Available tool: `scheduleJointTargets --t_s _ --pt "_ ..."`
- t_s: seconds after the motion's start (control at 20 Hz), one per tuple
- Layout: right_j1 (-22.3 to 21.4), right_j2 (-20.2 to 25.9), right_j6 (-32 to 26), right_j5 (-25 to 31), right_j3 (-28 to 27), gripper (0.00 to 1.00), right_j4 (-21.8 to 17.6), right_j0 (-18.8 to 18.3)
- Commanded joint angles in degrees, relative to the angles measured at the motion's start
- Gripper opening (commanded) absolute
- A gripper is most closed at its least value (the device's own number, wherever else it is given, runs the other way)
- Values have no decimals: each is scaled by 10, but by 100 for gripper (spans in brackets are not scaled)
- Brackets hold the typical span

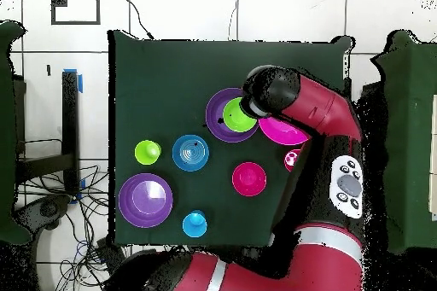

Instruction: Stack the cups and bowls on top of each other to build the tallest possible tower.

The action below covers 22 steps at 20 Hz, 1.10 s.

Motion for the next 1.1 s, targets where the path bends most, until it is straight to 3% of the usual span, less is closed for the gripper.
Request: scheduleJointTargets --t_s 0.05,0.2,0.6,0.7,0.8,1.1 --pt "71 43 78 -24 2 100 -1 -4" --pt "97 42 75 -56 -7 100 -10 -8" --pt "106 47 75 -63 -9 100 2 -8" --pt "61 41 95 -4 -1 100 21 8" --pt "44 30 115 43 -18 100 28 24" --pt "77 42 99 10 -39 100 34 12"
